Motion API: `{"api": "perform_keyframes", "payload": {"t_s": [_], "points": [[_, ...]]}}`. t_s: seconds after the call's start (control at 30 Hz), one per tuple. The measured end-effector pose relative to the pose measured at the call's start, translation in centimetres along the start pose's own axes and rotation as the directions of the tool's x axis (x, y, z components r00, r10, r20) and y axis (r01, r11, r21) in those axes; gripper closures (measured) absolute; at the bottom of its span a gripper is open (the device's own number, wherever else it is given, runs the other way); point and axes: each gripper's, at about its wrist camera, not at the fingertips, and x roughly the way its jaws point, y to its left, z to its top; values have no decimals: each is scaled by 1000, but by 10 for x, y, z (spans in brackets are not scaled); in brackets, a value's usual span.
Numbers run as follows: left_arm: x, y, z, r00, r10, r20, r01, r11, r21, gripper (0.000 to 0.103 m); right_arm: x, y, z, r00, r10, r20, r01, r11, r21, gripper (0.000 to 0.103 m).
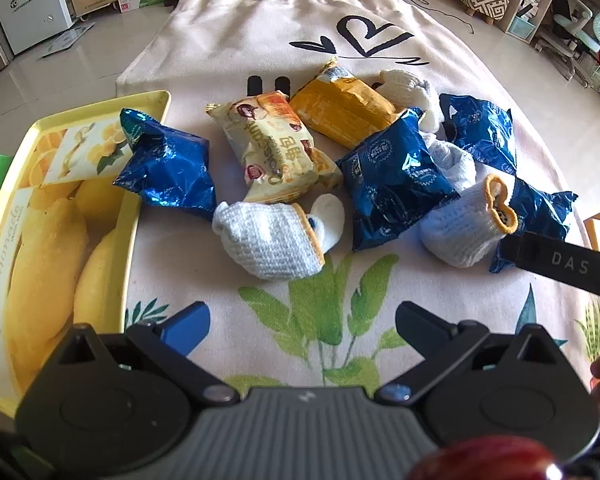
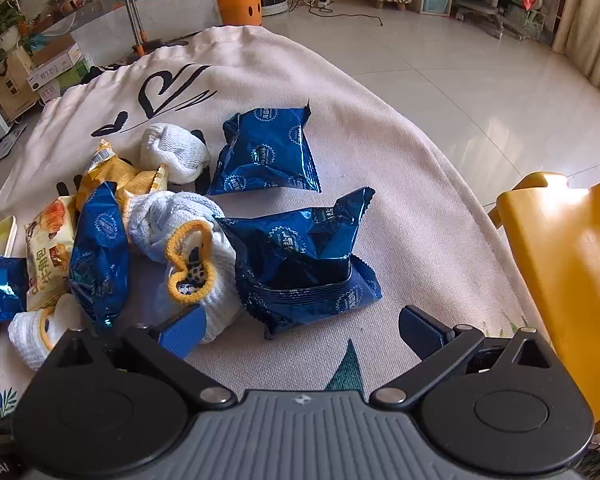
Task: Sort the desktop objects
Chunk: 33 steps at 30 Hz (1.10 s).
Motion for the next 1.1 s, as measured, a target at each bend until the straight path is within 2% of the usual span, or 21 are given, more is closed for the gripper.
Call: {"api": "perform_keyframes", "payload": {"t_s": [0.13, 0.27, 0.47, 0.63, 0.77, 0.93, 1.1], "points": [[-8, 2, -19, 999, -37, -10, 37, 999, -30, 1, -18, 2, -4, 1000, 17, 22, -16, 999, -41, 0], [-19, -1, -33, 1000, -18, -10, 18, 999, -41, 1, -32, 3, -13, 998, 53, 22, -52, 996, -77, 0], [-33, 5, -52, 1000, -21, -2, 20, 992, -122, 1, -53, 1, -30, 990, 140, 28, -138, 988, -72, 0], [-46, 2, -58, 999, 40, 10, -38, 993, -113, 1, -68, 2, -40, 985, 163, 54, -157, 983, -101, 0], [-57, -3, -64, 997, 72, 20, -69, 992, -101, 1, -72, -4, -45, 981, 191, 44, -188, 981, -57, 0], [-67, -9, -71, 993, 110, 32, -107, 990, -91, 1, -76, -10, -47, 982, 184, 46, -183, 983, -19, 0], [-77, -10, -75, 987, 153, 46, -148, 985, -91, 1, -81, -7, -49, 980, 188, 57, -185, 981, -55, 0]]}}
